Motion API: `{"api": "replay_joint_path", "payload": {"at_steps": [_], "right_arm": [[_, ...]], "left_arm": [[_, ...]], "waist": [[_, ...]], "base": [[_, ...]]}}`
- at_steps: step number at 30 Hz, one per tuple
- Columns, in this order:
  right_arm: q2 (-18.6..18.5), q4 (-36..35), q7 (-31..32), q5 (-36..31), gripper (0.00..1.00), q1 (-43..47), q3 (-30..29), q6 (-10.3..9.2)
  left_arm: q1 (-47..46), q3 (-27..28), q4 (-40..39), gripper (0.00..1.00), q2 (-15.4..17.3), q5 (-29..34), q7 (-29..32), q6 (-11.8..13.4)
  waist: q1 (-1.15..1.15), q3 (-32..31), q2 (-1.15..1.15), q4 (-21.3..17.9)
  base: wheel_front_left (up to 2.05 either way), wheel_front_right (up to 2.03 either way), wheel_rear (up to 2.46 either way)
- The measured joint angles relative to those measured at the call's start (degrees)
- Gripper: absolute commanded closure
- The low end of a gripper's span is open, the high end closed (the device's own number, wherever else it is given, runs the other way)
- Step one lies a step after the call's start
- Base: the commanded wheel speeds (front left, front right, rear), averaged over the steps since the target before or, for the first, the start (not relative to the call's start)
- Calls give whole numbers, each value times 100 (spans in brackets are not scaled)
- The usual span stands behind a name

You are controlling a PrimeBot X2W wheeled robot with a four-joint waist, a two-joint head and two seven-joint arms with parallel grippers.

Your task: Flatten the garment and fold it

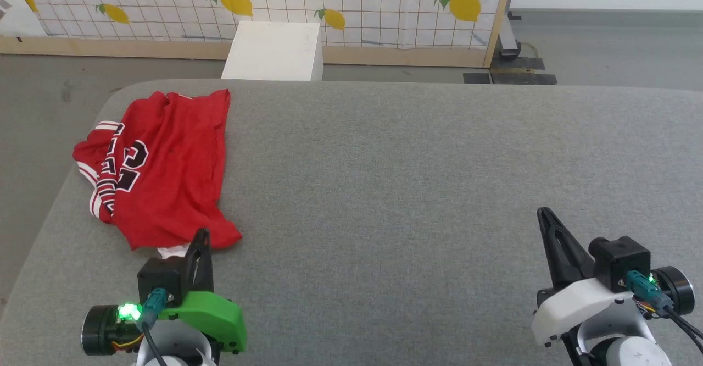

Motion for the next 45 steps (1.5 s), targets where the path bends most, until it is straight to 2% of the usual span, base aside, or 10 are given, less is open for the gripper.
{"api": "replay_joint_path", "payload": {"at_steps": [22,23,45], "right_arm": [[0,0,0,0,100,0,1,0],[0,1,0,0,0,0,0,0],[0,23,-130,157,0,0,-160,0]], "left_arm": [[0,0,0,100,0,0,0,0],[2,-4,-1,0,1,-3,0,0],[21,-77,-52,0,1,-47,-141,19]], "waist": [[0,0,0,0],[0,0,0,0],[0,18,0,0]], "base": [[0,0,0],[0,0,0],[0,0,0]]}}
